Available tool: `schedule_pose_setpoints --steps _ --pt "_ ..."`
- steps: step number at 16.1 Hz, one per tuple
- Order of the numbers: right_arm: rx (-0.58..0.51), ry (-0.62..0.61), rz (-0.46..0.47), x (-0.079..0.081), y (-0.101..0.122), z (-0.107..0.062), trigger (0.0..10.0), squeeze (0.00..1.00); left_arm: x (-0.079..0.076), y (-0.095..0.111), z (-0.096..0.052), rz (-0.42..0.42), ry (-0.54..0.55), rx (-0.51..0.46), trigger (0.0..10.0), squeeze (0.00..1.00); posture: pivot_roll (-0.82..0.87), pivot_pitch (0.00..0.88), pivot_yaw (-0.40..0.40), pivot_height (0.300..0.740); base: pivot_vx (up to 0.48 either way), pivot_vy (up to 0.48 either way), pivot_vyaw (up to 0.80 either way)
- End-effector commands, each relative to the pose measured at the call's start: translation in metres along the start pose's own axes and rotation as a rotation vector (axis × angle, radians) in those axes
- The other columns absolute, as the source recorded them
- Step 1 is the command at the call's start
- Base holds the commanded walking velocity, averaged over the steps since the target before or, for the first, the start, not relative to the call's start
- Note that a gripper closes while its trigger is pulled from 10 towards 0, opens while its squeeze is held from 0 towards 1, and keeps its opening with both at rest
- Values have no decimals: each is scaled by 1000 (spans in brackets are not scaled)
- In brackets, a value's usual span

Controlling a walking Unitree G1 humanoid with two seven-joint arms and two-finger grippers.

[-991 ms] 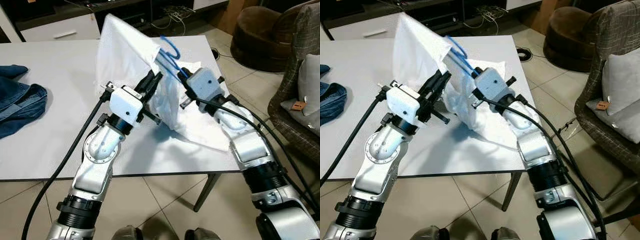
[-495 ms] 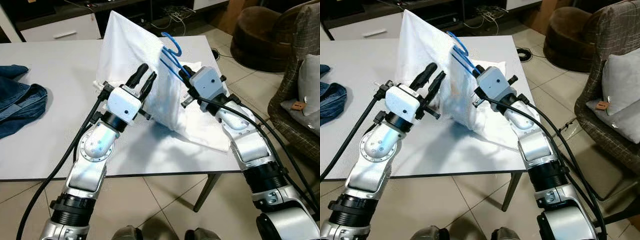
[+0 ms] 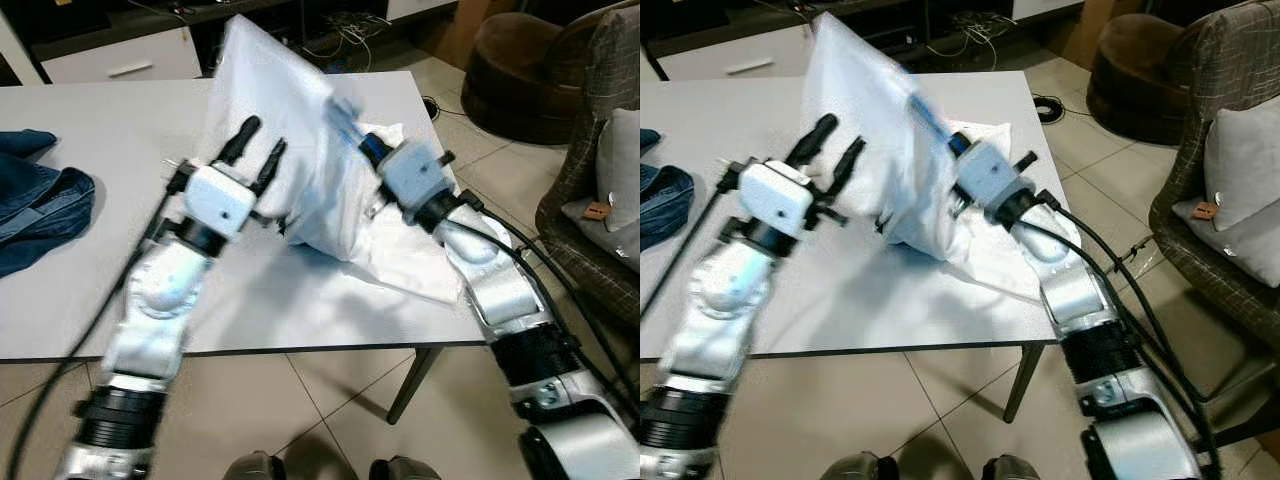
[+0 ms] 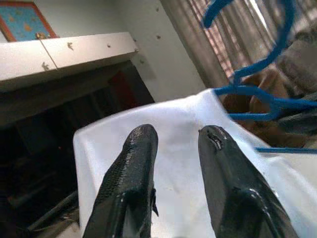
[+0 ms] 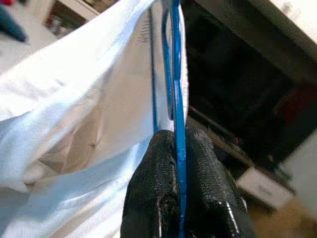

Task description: Hang hanger

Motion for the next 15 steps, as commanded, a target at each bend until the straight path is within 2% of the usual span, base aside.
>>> schedule_pose_setpoints --steps 1,2,4,5,6,8,11,12,15 --pt "-48 51 -39 7 10 -2 10000 0 9 2 -1 46 -7 -22 10000 0 -44 42 41 740 0 0 0" --pt "-69 83 -70 9 13 -5 10000 0 15 -2 -3 128 -31 -13 10000 0 -45 42 40 740 0 0 0" --pt "-88 113 -129 7 17 -7 10000 0 24 -6 -6 232 -77 -11 10000 0 -47 42 39 740 0 0 0" --pt "-87 123 -161 5 17 -7 10000 0 28 -4 -7 255 -112 -24 10000 0 -48 40 38 740 0 0 0" --pt "-82 134 -201 4 16 -7 10000 0 24 -1 -12 280 -198 -51 10000 1000 -47 39 36 740 0 0 0" --pt "-75 159 -258 6 13 -7 10000 0 13 -1 -21 302 -329 -58 10000 1000 -43 38 36 740 0 0 0" --pt "-77 269 -432 25 7 -7 10000 0 12 0 -21 366 -349 -66 10000 1000 -40 37 35 740 0 0 0" --pt "-86 288 -448 30 7 -6 10000 0 7 0 -21 378 -374 -68 10000 0 -31 31 36 740 0 0 0" --pt "-100 300 -461 33 9 -5 10000 0 5 -2 -21 373 -387 -57 10000 0 -30 31 37 740 0 0 0"
Point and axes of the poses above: a point about 5 cm out from each wrist's last joint towards the gripper, its own z axis pointing out of the wrist towards the gripper, its own y axis along the axis of the wrist's last joint, x = y × z, the point moved 4 cm from there along z, pointing out of the wrist towards the gripper, and after that the axes turned 11 degrees about z, right-handed, at the moved point
